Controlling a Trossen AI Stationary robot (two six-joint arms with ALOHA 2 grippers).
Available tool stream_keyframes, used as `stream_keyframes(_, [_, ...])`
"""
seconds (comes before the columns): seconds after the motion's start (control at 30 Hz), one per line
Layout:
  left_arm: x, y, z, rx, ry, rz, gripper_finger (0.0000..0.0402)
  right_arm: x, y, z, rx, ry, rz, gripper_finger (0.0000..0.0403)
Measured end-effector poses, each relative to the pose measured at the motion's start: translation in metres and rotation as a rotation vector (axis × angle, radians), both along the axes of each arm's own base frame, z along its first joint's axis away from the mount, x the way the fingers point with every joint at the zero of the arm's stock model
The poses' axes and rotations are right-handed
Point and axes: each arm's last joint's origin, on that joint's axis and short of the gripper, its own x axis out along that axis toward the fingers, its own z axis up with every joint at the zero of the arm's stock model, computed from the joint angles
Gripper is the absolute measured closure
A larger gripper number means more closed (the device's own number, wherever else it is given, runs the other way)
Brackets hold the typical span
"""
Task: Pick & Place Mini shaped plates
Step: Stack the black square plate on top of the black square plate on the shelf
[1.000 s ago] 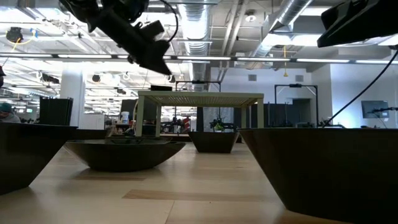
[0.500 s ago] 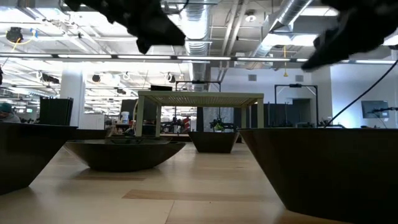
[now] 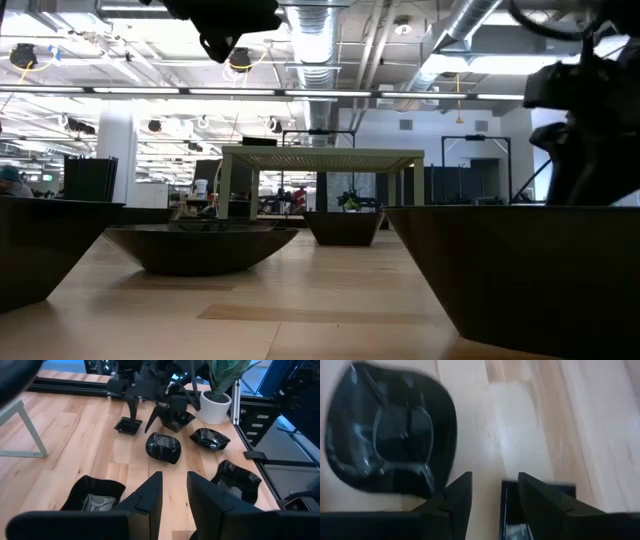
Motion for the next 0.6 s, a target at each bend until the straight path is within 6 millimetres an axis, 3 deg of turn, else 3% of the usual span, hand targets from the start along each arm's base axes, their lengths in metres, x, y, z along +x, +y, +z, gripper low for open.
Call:
stream_keyframes(0.27, [0.000, 0.001, 0.000, 0.004, -0.002, 0.014, 0.0311, -0.016, -0.009, 0.001, 0.023, 0.128, -0.244, 0.0264])
stream_keyframes(0.6, [0.001, 0.001, 0.001, 0.004, -0.009, 0.021, 0.0311, -0.011, -0.005, 0.000, 0.069, 0.108, -0.226, 0.0270])
